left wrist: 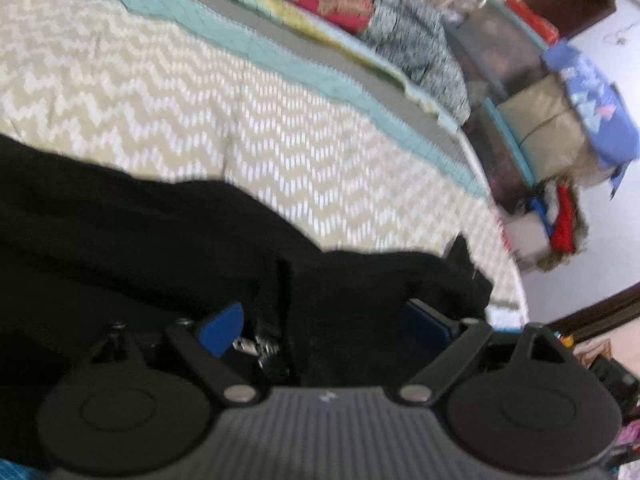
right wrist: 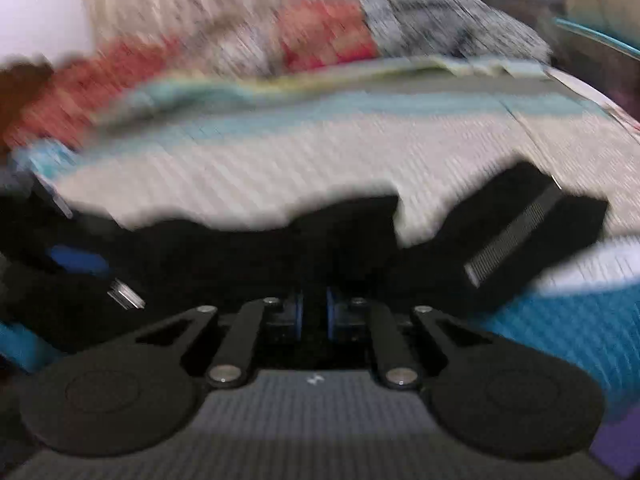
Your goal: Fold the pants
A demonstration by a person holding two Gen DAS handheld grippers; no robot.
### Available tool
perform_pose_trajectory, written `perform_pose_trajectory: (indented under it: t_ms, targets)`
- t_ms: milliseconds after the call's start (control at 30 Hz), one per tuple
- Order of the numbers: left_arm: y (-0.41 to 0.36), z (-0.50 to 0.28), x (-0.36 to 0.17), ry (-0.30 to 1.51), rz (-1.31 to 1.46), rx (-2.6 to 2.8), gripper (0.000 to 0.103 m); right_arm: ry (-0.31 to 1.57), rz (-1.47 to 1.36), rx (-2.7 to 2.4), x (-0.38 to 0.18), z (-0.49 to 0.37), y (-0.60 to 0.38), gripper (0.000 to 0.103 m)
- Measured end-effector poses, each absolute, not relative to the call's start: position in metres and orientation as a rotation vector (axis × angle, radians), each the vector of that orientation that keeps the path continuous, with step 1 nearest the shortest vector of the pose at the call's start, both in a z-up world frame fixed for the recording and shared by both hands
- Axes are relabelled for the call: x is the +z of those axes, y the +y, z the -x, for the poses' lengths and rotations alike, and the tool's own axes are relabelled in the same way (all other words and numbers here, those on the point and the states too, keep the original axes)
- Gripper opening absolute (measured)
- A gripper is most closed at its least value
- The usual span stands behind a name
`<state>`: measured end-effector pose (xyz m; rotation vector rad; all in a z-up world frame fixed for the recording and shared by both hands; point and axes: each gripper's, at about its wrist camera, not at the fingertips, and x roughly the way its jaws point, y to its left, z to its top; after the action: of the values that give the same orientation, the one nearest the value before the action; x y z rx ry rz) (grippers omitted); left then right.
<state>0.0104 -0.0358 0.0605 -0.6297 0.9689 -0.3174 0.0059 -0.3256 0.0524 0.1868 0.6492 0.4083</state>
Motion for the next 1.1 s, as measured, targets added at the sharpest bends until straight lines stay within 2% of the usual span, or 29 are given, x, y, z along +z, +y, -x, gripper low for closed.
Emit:
perform_pose_trajectory:
  t_ms: [167, 367, 467, 533, 567, 633, 767, 867, 900, 933, 1033, 1067, 1100]
  targets:
    - [0.002, -0.006, 0.083, 0.855, 0.697, -0.250, 0.090, 0.601, -0.422, 0.560, 0.095, -0.050, -0.322, 0.013]
    - [0.067, 0.019, 0.117, 0.672, 0.765, -0.119, 0.090, 0.625, -0.454, 0.839, 0.101, -0.065, -0.220, 0.014]
    - [0.091, 0.030, 0.123, 0.645, 0.785, -0.040, 0.090, 0.712, -0.431, 0.943, 0.081, -0.060, -0.168, 0.021]
    - [0.099, 0.033, 0.122, 0.647, 0.804, -0.018, 0.089, 0.744, -0.379, 0.940, 0.070, -0.055, -0.160, 0.040]
    - [0.100, 0.033, 0.122, 0.649, 0.803, -0.020, 0.087, 0.739, -0.377, 0.920, 0.069, -0.052, -0.170, 0.043]
    - [0.092, 0.028, 0.120, 0.662, 0.771, -0.042, 0.085, 0.692, -0.369, 0.870, 0.080, -0.048, -0.208, 0.042]
    - [0.053, 0.007, 0.106, 0.743, 0.715, -0.154, 0.082, 0.594, -0.314, 0.472, 0.097, -0.068, -0.324, 0.044]
    - [0.006, -0.013, 0.091, 0.826, 0.675, -0.246, 0.081, 0.601, -0.194, 0.071, 0.103, -0.100, -0.398, 0.059]
    - [-0.008, -0.017, 0.087, 0.851, 0.665, -0.269, 0.081, 0.640, -0.177, 0.006, 0.099, -0.114, -0.414, 0.067]
    - [-0.019, -0.023, 0.082, 0.877, 0.656, -0.291, 0.081, 0.708, -0.170, -0.038, 0.093, -0.130, -0.429, 0.069]
    - [-0.052, -0.032, 0.070, 0.950, 0.617, -0.335, 0.080, 0.918, -0.233, -0.104, 0.063, -0.172, -0.458, 0.069]
    - [-0.059, -0.031, 0.067, 0.963, 0.604, -0.345, 0.080, 0.938, -0.246, -0.095, 0.053, -0.176, -0.456, 0.065]
    - [-0.063, -0.032, 0.066, 0.972, 0.595, -0.351, 0.080, 0.937, -0.238, -0.077, 0.049, -0.178, -0.455, 0.036]
